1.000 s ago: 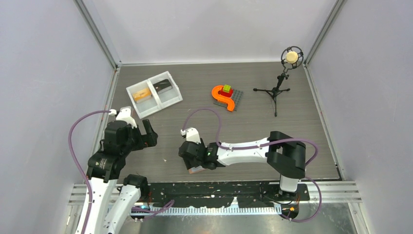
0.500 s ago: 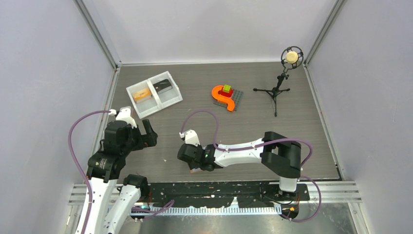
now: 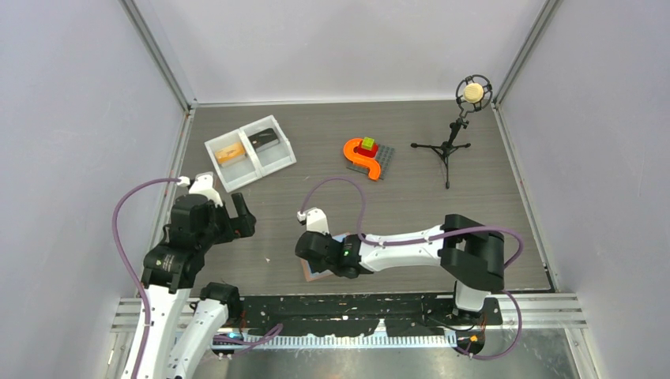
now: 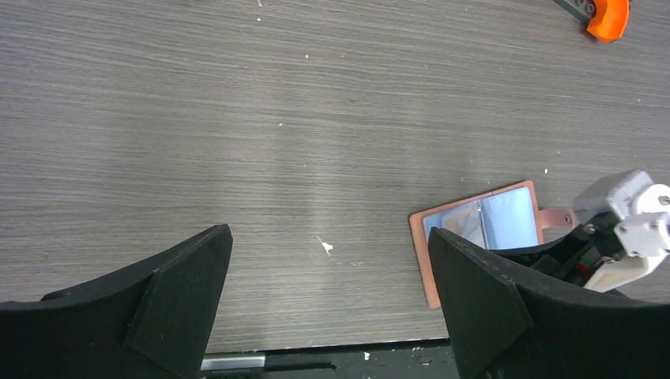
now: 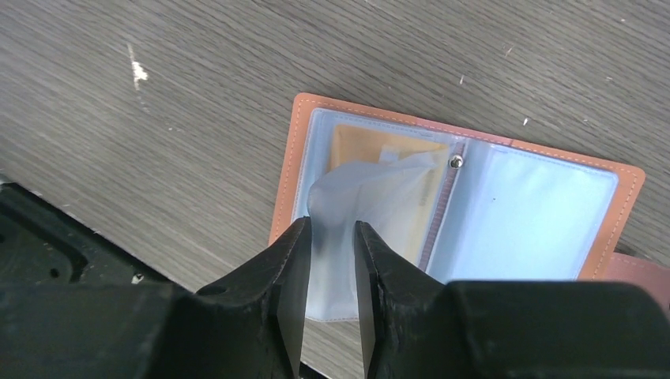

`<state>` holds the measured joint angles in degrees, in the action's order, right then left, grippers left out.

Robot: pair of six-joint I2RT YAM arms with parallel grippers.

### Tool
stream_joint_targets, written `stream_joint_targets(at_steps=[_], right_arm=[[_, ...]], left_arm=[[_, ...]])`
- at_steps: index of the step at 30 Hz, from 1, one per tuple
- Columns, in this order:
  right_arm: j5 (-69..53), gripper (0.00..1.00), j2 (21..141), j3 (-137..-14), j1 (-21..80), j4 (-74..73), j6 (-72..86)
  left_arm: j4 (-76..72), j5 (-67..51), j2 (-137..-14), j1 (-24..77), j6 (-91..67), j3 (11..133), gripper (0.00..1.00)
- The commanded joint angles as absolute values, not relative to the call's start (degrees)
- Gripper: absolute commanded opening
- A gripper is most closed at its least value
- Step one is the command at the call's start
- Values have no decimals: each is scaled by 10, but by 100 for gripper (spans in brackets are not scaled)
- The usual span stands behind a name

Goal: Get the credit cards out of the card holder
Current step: Remove the credit card from the card holder.

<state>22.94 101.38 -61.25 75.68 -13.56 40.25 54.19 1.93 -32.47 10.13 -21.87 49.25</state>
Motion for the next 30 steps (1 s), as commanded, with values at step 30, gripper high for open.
stream_joint_targets(at_steps=[30], right_arm=[[-3,16,836,-333,606,251,468]], left_arm=[[348,-230,-439,135,-371,341,65]])
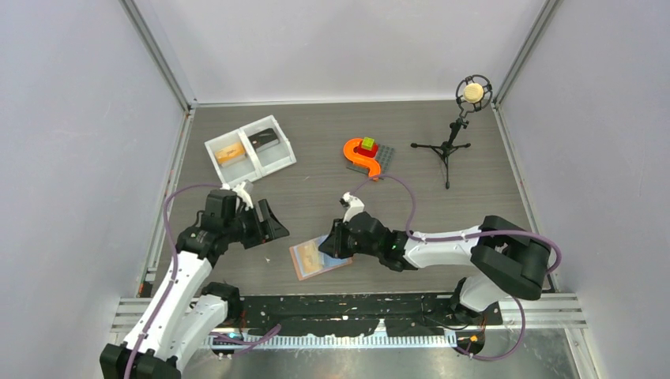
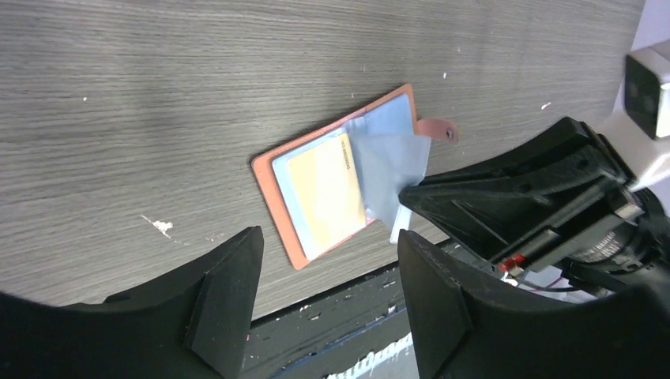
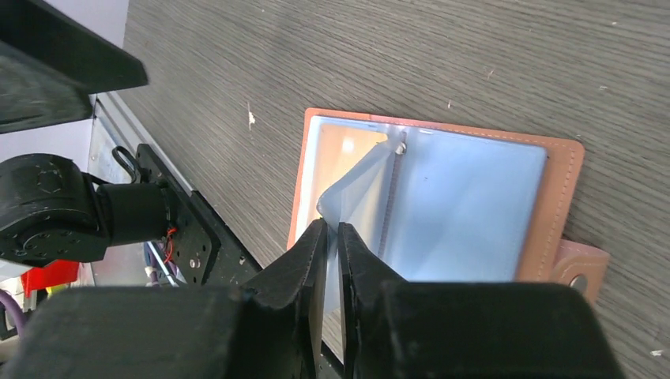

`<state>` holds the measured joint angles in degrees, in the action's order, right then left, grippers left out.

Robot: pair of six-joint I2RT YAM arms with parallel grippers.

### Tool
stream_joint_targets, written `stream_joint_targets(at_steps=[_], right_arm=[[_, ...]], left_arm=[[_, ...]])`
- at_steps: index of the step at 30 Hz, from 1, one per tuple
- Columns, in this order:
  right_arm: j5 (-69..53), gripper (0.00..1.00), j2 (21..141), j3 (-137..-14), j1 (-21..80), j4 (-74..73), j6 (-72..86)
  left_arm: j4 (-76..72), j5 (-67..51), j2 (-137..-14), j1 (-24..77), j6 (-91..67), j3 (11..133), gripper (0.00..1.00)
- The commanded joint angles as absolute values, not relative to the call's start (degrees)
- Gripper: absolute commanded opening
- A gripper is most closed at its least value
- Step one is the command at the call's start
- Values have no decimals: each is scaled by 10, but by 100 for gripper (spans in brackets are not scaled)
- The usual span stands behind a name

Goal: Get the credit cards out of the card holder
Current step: Remove the credit card from the card holder.

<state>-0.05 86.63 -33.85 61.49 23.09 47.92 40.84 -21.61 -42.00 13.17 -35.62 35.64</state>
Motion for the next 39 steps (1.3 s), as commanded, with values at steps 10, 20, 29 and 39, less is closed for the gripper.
stream_joint_targets(at_steps=[10,20,29,39], right_arm=[[78,39,769,-310,561,100,431],[186,44,652,-359,565,-91,394],[162,48,693,-412,626,-36,374],[189,63,825,-490,674,-56,377]], left_arm=[[334,-217,-469,154,-368,331,64],[363,-182,-458,154,-351,343,65],[406,-173,-406,154,-322,391,66],[419,-194,-387,154,-336,384,64]])
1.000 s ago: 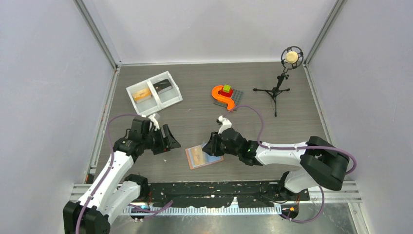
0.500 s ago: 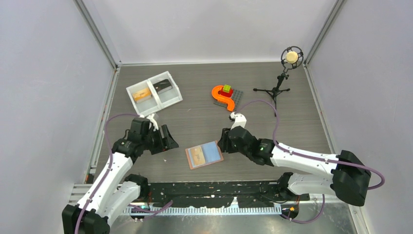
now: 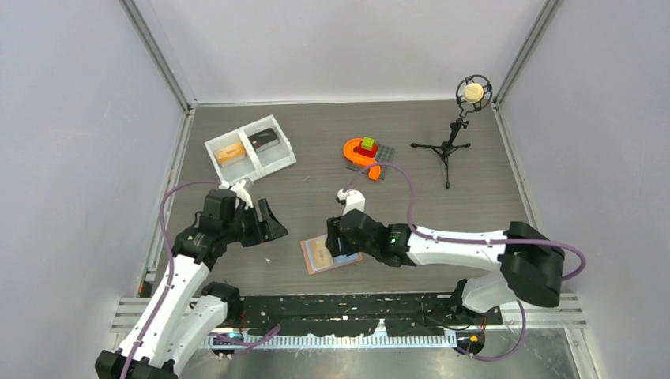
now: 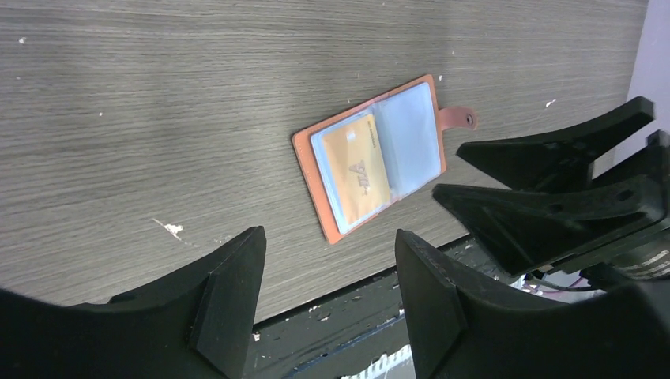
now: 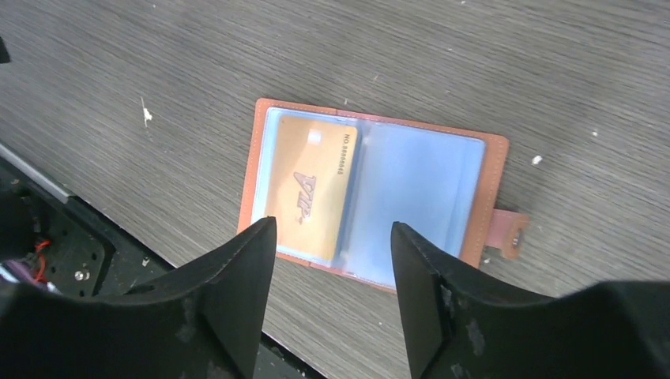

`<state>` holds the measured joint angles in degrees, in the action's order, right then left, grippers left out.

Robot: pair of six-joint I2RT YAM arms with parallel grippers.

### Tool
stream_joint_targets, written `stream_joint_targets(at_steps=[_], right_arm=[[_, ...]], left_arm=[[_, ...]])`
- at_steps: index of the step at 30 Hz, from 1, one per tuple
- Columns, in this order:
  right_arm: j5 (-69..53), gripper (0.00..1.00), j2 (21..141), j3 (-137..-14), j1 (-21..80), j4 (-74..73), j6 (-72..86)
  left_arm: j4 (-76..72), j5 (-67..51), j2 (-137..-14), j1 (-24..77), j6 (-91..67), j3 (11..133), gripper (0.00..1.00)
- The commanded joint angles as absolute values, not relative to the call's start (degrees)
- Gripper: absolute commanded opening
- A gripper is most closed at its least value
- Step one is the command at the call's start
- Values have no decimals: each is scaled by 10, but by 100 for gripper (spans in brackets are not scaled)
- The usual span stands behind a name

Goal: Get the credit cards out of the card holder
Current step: Remove the credit card from the card holder.

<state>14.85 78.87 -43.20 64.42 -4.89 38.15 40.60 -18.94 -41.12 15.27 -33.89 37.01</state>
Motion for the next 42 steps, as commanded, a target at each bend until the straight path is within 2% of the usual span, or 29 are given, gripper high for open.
stream_joint_targets(at_steps=[1,7,15,23,28,42], right_arm=[[195,64,836,-509,679,-72,376],[239,73,937,-603,720,-139,359],[247,71,1022,-659,737,-175,356],[245,70,1044,-665,736,-183,361],[251,65,1038,-659,737,-176,359],[239,68,1054,-643,732,-161,369]], left_arm=[[426,-186,-374,154,-336,390,65],[490,-131,-325,154,-313,454,68],[526,-90,-296,154,-289,470,69],[525,-92,-301,154,-285,466,70],[525,-92,-305,154,-285,465,70],[521,-92,-306,154,-287,461,70]])
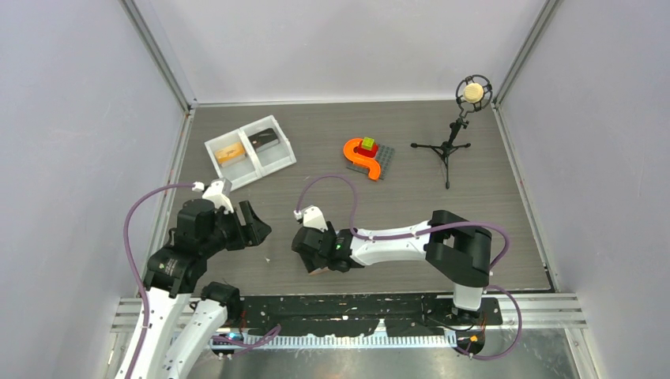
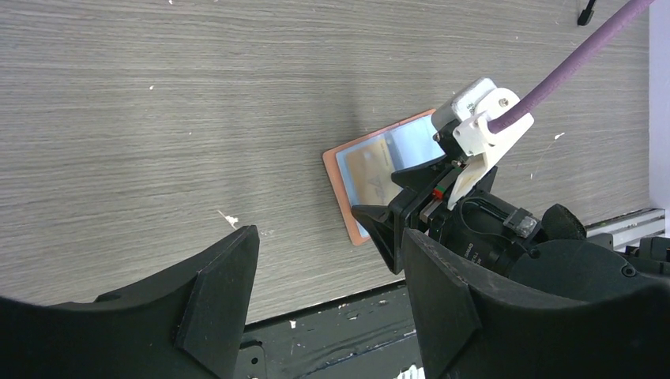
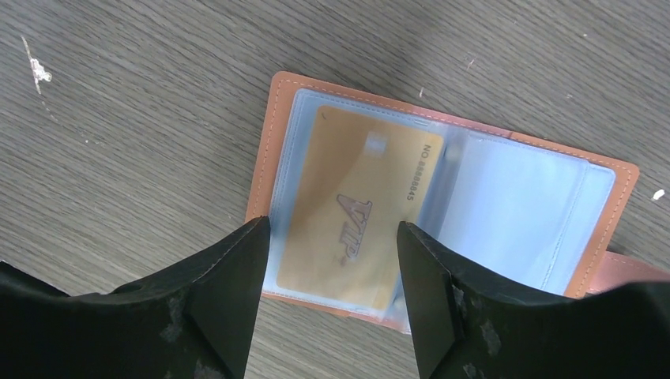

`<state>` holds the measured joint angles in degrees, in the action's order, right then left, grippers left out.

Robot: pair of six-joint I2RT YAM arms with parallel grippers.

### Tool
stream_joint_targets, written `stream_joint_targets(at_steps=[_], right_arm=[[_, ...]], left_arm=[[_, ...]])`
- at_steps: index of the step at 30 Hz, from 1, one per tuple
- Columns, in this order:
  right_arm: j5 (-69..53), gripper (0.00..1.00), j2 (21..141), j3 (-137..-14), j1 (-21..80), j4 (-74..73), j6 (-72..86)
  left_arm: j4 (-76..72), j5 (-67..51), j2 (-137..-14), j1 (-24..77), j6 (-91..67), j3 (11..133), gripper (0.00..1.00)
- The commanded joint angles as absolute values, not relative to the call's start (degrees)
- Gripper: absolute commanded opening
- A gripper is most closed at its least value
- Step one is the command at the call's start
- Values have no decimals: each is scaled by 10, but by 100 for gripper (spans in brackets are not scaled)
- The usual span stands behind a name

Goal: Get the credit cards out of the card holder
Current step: Remove the credit card from the card holder.

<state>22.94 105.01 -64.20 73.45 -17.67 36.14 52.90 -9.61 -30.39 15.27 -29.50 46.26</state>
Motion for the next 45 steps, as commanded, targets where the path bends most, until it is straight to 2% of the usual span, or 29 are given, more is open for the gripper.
stream_joint_targets(at_steps=[1,7,11,19,27,45], right_arm=[[237,68,1055,-641,731,-159,369],[228,67,1054,-633,726,-153,374],[227,72,1050,-630,723,-154,377],[238,71,1008,-628,723,-159,368],[257,75,994,-627,723,-168,365],[243,71,1043,-626,719,-159,364]], left_arm=[[522,-92,-306,154,-287,461,69],[522,-91,-308,154,-288,461,69],[521,-91,-308,154,-289,461,69],[523,-90,-308,154,-290,461,69],[522,-89,-311,154,-289,460,69],[520,-89,-312,154,-288,460,69]])
